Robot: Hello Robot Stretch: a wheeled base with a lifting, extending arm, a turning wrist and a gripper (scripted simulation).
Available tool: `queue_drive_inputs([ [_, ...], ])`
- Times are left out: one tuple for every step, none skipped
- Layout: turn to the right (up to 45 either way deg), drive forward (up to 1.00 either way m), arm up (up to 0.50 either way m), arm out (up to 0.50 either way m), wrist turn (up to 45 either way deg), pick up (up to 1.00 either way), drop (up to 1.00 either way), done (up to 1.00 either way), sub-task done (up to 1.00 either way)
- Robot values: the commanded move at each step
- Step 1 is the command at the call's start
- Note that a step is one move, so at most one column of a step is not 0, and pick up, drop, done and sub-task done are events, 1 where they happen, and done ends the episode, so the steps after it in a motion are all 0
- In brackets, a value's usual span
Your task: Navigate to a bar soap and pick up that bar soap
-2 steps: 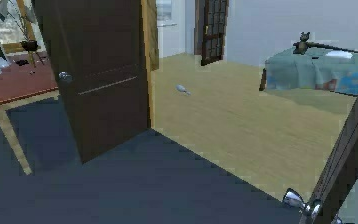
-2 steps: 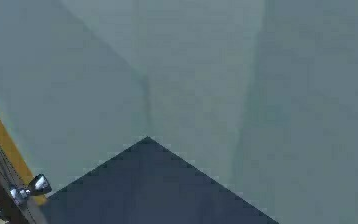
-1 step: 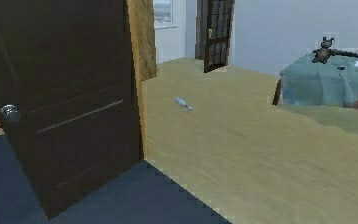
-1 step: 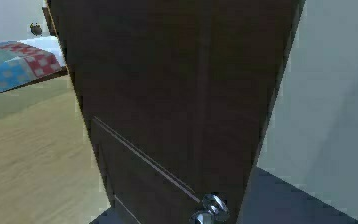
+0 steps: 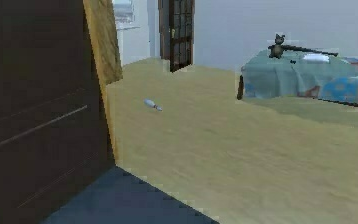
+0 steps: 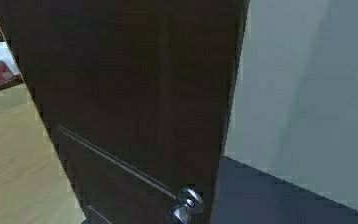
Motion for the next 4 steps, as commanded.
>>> queue_drive_inputs([
  [0.0,1.00,0.00,0.00,0.0,0.00,0.00,0.00,0.00],
  [0.0,0.55,0.00,0.00,0.0,0.00,0.00,0.00,0.00],
  [6.0,0.00,0.00,0.00,0.0,0.00,0.00,0.00,0.00],
  [0.0,1.00,0.00,0.00,0.0,0.00,0.00,0.00,0.00],
])
